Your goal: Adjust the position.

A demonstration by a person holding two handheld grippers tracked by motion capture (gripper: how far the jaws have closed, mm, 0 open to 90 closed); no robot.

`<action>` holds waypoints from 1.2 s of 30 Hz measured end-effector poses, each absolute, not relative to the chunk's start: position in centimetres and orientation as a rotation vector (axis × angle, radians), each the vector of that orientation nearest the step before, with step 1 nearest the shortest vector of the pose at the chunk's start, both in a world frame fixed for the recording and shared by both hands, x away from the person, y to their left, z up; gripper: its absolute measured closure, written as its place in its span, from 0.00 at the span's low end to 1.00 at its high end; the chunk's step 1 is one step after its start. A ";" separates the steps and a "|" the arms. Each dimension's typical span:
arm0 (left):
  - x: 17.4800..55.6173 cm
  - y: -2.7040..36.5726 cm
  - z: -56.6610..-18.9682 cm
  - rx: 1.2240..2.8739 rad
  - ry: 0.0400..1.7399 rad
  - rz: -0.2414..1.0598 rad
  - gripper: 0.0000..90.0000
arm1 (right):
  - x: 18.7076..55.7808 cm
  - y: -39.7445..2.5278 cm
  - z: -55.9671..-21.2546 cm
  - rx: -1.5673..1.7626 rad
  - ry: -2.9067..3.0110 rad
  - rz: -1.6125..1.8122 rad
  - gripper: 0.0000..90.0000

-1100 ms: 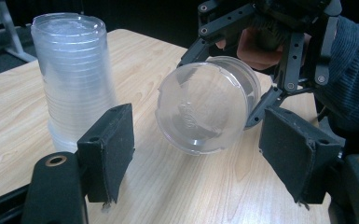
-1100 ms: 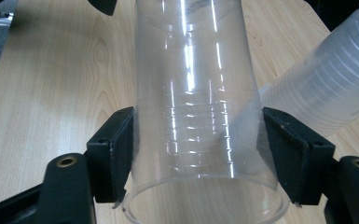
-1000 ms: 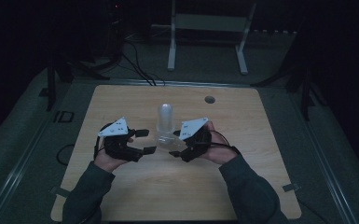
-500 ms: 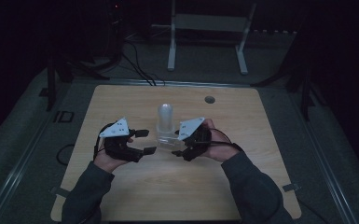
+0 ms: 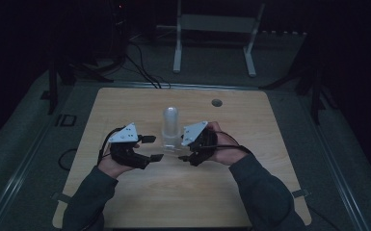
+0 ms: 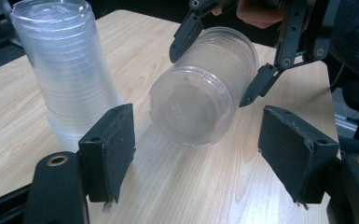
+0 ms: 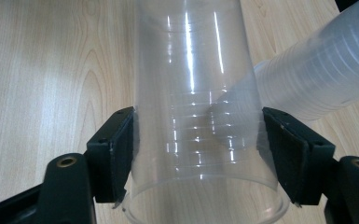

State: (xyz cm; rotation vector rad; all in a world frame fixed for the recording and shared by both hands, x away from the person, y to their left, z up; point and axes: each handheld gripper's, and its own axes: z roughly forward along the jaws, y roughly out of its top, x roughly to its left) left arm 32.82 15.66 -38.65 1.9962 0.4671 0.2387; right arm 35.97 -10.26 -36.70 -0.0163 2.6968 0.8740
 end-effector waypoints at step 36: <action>33.0 13.1 -36.3 2.345 0.353 0.419 0.30 | 36.1 -8.7 -37.5 -0.071 2.732 0.735 0.33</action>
